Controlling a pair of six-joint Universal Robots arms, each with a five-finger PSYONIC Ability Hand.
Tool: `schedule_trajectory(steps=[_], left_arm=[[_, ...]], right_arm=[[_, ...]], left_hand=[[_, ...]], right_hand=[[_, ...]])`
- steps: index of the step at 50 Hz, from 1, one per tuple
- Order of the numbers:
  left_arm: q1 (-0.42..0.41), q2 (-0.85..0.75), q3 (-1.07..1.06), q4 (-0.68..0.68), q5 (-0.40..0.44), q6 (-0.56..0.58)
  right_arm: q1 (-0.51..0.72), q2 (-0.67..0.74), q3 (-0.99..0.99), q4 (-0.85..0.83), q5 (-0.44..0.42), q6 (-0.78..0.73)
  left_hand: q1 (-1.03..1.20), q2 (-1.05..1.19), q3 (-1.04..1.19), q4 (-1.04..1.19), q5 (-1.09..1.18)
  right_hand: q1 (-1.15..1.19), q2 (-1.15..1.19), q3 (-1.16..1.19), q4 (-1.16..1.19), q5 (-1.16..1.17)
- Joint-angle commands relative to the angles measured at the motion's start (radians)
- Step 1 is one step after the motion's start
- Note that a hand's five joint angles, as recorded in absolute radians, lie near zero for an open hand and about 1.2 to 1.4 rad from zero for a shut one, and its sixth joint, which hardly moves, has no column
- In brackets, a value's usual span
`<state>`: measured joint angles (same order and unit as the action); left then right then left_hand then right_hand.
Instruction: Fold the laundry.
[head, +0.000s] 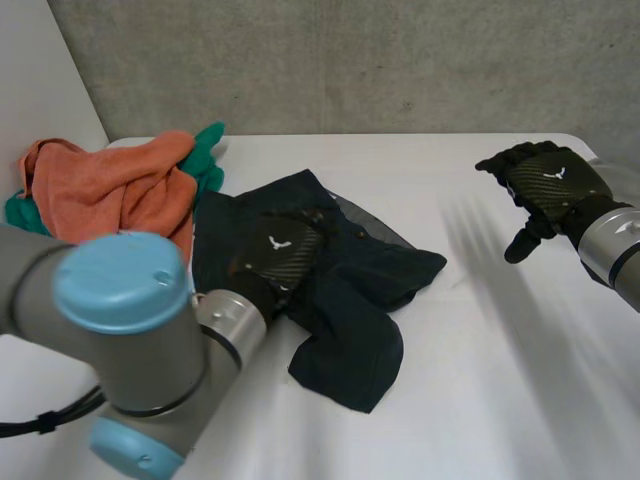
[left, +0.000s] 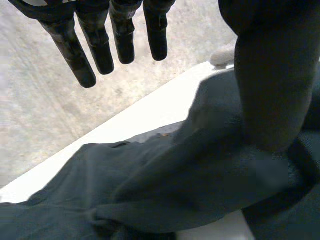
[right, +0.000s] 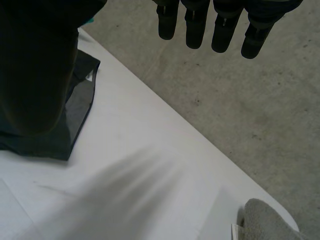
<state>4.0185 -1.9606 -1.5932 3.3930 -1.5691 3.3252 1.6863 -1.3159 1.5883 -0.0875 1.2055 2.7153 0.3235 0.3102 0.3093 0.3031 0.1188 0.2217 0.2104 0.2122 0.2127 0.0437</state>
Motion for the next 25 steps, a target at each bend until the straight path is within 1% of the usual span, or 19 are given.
schedule_trajectory(steps=[1,5,8,10,12,17,18,20,24,25], left_arm=[[0.034,0.218,-0.131,-0.006,0.001,-0.007],[0.024,0.267,-0.183,-0.018,0.0,-0.019],[-0.002,0.273,-0.218,-0.032,0.0,-0.07],[-0.016,0.256,-0.231,-0.034,0.0,-0.108],[-0.022,0.238,-0.235,-0.029,0.0,-0.122],[-0.041,0.126,-0.226,-0.018,0.006,-0.13],[-0.048,0.088,-0.215,-0.002,0.006,-0.13],[-0.053,0.063,-0.203,0.022,0.006,-0.13],[-0.055,0.006,-0.182,0.112,0.001,-0.128],[-0.055,-0.009,-0.176,0.141,0.001,-0.127]], right_arm=[[0.009,0.076,-0.039,0.049,-0.038,-0.044],[0.027,0.124,-0.05,0.092,-0.113,-0.136],[0.064,0.174,-0.071,0.092,-0.145,-0.208],[0.09,0.205,-0.093,0.092,-0.149,-0.232],[0.137,0.267,-0.134,0.092,-0.147,-0.261],[0.185,0.378,-0.209,0.086,-0.144,-0.272],[0.193,0.415,-0.235,0.074,-0.141,-0.272],[0.199,0.449,-0.26,0.054,-0.132,-0.269],[0.223,0.51,-0.309,0.0,-0.089,-0.267],[0.227,0.521,-0.323,-0.011,-0.078,-0.266]], left_hand=[[-0.022,-0.009,-0.008,-0.001,0.008],[-0.019,-0.006,-0.005,0.001,0.011],[-0.016,-0.003,-0.002,0.004,0.014],[-0.013,0.0,0.001,0.007,0.017],[-0.01,0.003,0.004,0.01,0.02],[-0.004,0.009,0.01,0.016,0.026],[-0.001,0.012,0.013,0.019,0.029],[0.007,0.021,0.022,0.028,0.038],[0.095,0.109,0.109,0.116,0.125],[0.203,0.216,0.217,0.224,0.233]], right_hand=[[-0.047,-0.036,-0.038,-0.038,-0.044],[-0.047,-0.036,-0.038,-0.038,-0.044],[-0.047,-0.036,-0.038,-0.038,-0.044],[-0.034,-0.023,-0.025,-0.025,-0.031],[-0.028,-0.017,-0.019,-0.019,-0.025],[0.057,0.068,0.066,0.066,0.06],[0.08,0.092,0.09,0.089,0.084],[0.133,0.144,0.143,0.142,0.137],[0.253,0.265,0.263,0.262,0.257],[0.303,0.314,0.313,0.312,0.307]])
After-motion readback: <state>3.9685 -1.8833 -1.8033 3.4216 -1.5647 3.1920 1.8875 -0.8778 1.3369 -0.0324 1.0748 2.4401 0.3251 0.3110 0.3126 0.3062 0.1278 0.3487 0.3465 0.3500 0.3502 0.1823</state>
